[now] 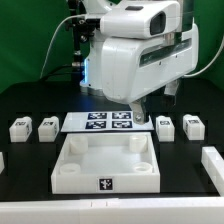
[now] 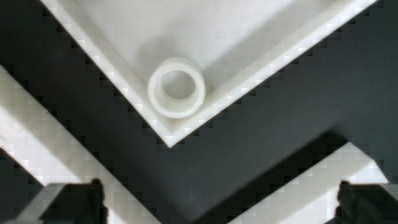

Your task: Assemble one leg

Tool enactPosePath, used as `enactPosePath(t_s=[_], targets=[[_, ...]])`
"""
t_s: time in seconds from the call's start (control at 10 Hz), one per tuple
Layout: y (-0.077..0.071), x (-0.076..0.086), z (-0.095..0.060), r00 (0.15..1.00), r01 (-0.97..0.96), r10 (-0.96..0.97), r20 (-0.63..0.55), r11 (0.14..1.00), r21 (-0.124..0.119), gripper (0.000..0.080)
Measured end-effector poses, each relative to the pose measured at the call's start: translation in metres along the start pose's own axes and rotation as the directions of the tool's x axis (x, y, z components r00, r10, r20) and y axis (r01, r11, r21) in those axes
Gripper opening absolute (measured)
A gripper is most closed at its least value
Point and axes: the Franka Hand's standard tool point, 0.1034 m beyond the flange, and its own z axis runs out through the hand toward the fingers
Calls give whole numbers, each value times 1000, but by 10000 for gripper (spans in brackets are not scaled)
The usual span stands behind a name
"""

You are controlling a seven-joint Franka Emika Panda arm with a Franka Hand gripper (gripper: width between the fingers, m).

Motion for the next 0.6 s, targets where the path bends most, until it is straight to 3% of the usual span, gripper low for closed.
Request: enactPosePath(t_s=[0.6], targets=[[0, 0, 0, 1000, 0, 0, 0, 1000, 0, 650]])
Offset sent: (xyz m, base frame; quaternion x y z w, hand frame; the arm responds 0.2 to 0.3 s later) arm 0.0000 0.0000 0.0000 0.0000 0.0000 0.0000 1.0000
